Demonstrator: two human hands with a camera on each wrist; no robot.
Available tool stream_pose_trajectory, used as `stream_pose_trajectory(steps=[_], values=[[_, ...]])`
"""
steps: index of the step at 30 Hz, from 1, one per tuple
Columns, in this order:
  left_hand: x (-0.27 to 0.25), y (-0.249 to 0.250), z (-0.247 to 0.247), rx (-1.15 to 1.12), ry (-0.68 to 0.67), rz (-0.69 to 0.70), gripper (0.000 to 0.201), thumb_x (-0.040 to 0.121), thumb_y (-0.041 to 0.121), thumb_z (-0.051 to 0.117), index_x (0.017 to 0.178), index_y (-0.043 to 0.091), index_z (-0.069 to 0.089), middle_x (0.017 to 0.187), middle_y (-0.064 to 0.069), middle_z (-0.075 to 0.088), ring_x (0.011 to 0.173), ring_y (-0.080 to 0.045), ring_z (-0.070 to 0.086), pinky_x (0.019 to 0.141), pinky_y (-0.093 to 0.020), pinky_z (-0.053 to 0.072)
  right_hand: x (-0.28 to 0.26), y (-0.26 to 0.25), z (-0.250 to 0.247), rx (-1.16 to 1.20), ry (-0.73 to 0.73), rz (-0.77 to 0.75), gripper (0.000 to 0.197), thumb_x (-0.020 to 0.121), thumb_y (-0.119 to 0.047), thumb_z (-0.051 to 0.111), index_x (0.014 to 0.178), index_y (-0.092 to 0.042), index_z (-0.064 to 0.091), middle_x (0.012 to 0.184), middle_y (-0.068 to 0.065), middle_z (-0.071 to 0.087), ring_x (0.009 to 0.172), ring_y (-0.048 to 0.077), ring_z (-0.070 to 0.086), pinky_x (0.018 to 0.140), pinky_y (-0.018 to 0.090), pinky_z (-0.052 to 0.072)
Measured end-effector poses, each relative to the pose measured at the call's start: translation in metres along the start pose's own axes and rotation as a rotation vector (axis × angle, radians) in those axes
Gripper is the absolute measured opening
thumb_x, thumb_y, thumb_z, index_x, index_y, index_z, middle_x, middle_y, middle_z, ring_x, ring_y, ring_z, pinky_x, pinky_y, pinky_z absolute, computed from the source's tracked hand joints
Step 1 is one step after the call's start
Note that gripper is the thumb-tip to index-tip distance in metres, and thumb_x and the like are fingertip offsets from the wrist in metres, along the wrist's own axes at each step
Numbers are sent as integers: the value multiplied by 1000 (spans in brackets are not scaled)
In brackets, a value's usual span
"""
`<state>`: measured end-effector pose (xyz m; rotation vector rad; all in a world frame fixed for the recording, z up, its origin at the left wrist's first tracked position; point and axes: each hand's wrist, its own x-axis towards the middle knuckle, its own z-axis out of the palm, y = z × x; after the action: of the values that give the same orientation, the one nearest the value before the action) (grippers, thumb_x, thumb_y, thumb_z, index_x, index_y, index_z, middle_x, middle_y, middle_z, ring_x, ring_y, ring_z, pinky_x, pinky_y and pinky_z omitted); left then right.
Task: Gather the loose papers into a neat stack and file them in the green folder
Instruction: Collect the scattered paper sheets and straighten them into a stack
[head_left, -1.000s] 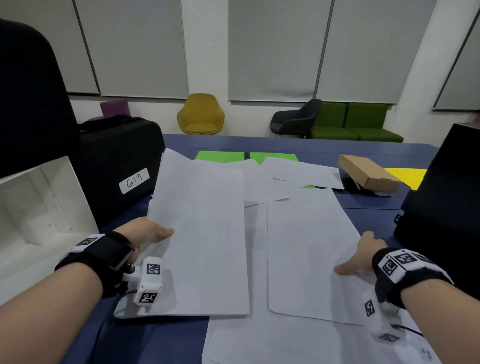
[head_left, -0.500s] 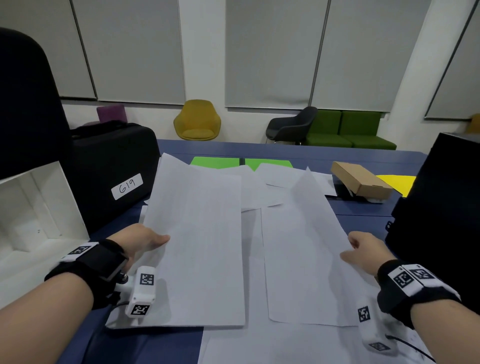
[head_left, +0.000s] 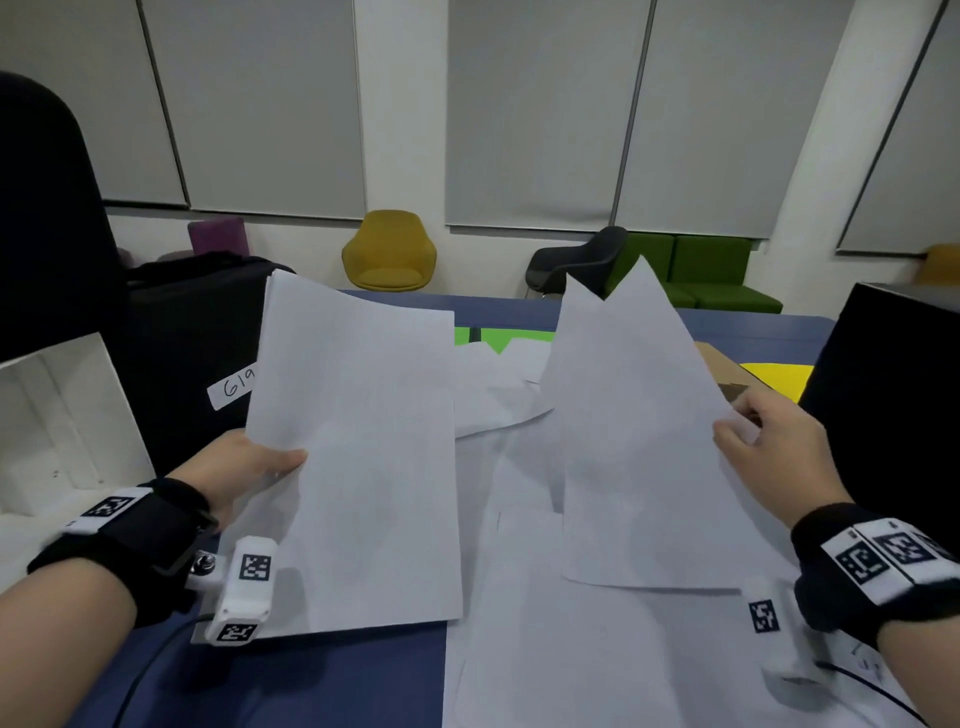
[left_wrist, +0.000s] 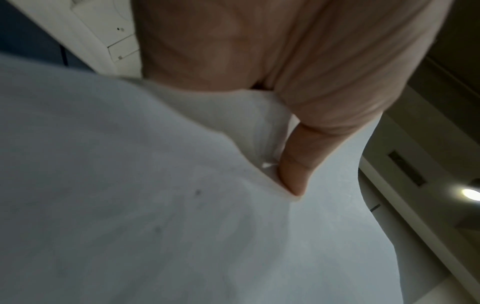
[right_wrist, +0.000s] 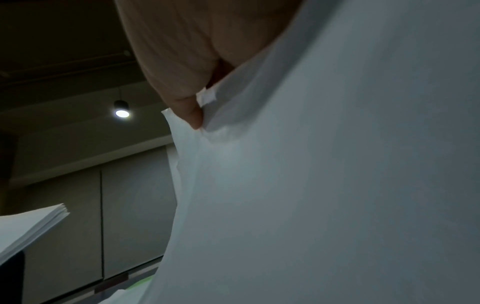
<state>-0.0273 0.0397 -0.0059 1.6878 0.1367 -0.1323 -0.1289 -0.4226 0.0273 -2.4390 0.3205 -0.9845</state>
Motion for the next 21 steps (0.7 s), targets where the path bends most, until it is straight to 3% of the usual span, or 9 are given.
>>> stream_pose_trajectory(steps=[3,5,9,16,21], values=[[-3,5,2,-23,1,8,17,90,-7,56,98,1,68,89,-15,74,86,-32,66,81,-40,51,3,-2,4,-54,-182,64,20,79,2,56,66,-5,43,64,7,45,58,20,37,53,30,31],[-4,7,5,-24,1,16,16,90,-8,55,98,0,68,91,-16,73,85,-32,66,81,-40,51,4,-2,5,-66,-224,75,20,81,4,52,67,-5,42,63,7,45,58,19,36,52,29,31],[-6,9,9,-23,7,28,15,90,-9,55,96,-2,67,78,-10,75,82,-31,66,77,-38,51,13,-4,-2,-126,-149,53,22,84,6,47,67,-8,42,63,11,48,58,23,39,52,30,33],[-11,9,13,-58,-13,28,17,91,-7,55,104,-3,66,103,-22,70,94,-36,65,85,-41,51,36,-8,-24,-285,-254,69,26,78,14,39,72,-10,49,73,17,56,71,34,52,65,40,47],[-14,7,17,-73,-19,29,16,92,-7,54,100,-2,66,102,-22,70,93,-35,65,88,-44,50,48,-12,-45,-240,-85,70,27,82,10,43,85,-10,61,87,17,60,81,33,53,72,34,42]])
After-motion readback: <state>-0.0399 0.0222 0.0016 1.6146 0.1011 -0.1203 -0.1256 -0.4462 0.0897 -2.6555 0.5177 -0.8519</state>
